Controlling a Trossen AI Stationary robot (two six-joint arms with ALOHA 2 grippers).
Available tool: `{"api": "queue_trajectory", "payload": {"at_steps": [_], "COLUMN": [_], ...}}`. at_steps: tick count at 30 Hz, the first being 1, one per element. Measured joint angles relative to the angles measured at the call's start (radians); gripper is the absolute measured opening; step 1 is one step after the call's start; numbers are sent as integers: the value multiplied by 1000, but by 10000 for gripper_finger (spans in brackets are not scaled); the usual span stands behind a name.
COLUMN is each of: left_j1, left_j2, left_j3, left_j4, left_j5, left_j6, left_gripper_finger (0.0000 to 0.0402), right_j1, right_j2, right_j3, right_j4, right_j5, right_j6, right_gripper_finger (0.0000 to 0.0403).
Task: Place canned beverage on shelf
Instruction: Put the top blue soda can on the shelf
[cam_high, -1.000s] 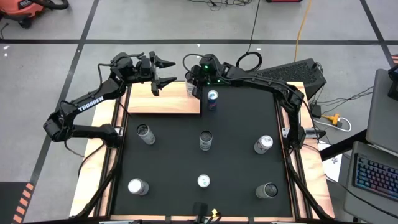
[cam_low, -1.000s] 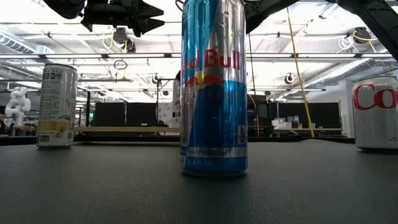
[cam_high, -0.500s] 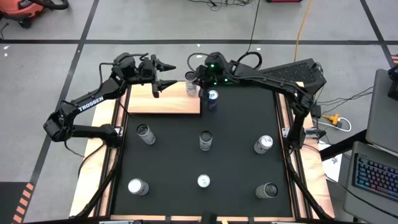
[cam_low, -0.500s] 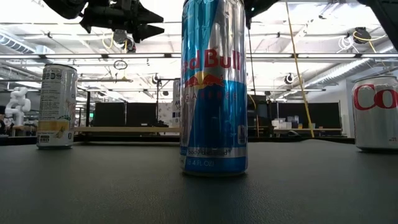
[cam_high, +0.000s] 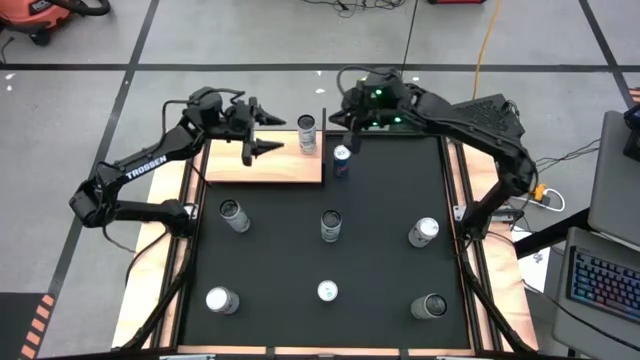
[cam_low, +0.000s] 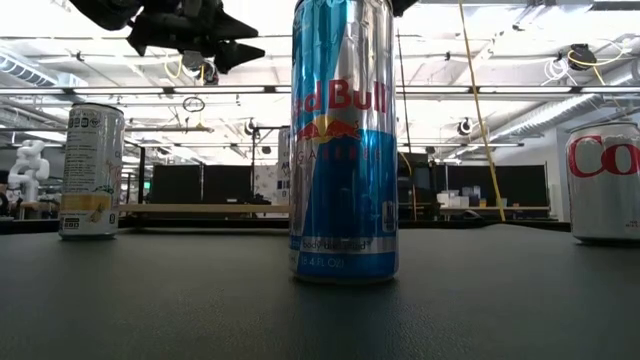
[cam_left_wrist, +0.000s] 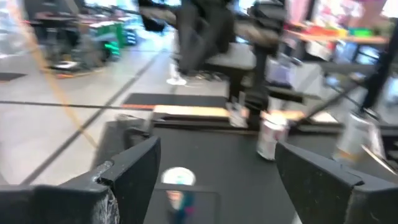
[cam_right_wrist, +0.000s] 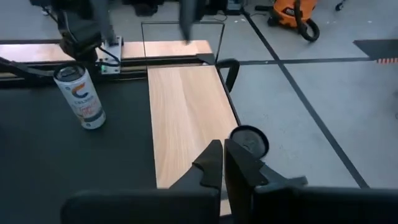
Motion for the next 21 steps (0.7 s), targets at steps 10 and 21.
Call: {"api": "queue_trajectory", "payload": {"at_steps": [10,21], "left_j1": [-109,-264], "left_j2": [-1,-1], "left_j3": [0,0], "left_j4": [-39,-80], "left_j5": [8,286], "left_j6": [-92,-221], "left_gripper_finger": [320,320], "right_j1": [-1,-7], "right_j2": [-59,-59], "right_j3": [0,0], "right_j4": [-229,-316], "right_j5": [103,103], "right_j6": [54,109], "right_gripper_finger": [0,0]}}
